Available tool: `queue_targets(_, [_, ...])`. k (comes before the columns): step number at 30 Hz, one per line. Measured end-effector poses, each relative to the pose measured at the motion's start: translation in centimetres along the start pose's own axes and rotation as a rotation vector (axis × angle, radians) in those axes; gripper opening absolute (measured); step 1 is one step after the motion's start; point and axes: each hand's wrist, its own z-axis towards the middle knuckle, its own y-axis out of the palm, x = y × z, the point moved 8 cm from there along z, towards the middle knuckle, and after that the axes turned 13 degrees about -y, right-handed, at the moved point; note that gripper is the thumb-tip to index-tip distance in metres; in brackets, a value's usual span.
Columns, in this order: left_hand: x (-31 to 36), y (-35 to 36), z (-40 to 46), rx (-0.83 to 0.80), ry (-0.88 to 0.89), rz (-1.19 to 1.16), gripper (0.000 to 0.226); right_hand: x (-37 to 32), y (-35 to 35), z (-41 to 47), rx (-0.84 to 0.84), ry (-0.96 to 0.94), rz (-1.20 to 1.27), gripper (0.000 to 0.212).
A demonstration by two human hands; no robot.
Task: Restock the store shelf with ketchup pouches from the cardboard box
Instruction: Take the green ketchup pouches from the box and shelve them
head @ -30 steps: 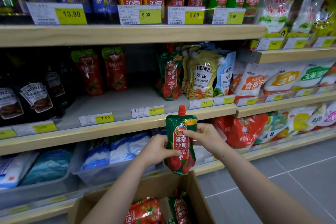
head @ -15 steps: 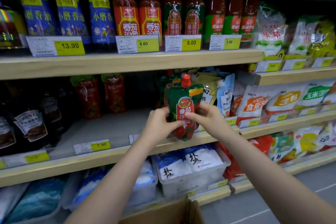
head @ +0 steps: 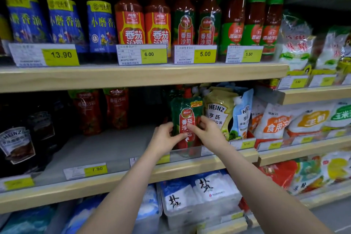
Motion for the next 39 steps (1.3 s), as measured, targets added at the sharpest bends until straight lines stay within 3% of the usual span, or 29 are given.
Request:
queue_targets(12, [-0.5, 0.2, -0.1, 0.031, -0.028, 0.072, 0.04, 0.4, 0.4, -0.8, 0.015, 0.002, 0.001, 0.032])
queue_targets(17, [-0.1, -0.9, -3.1, 0.215, -0.005, 0.103, 0.072, -1.3, 0.0, -2.6, 0.01, 0.009, -0.012, 0.061])
queue_targets(21, [-1.1, -1.2, -9.6, 0.331, 0.121, 0.048, 0.057, -2.3, -1.2, -6.7, 0.066, -0.059, -0.1, 0.068])
queue_targets(25, [-4.5, 1.6, -15.1, 0.2, 0.19, 0.137, 0.043, -0.3, 0.6, -12.9, -0.041, -0.035, -0.176, 0.061])
queue_targets(32, [-14.7, 6.0, -18.8, -0.088, 0.024, 0.363, 0.035, 6.3, 5.6, -22.6, -0.194, 0.118, -0.219, 0.051])
queue_targets(36, [-19.3, 6.9, -21.2, -0.162, 0.013, 0.504, 0.037, 9.3, 8.2, -26.7, -0.249, 0.195, -0.178, 0.051])
queue_targets(39, [-21.0, 7.7, -23.3, -0.173, 0.117, 0.591, 0.035, 11.6, 10.9, -29.5, -0.317, 0.252, -0.2, 0.052])
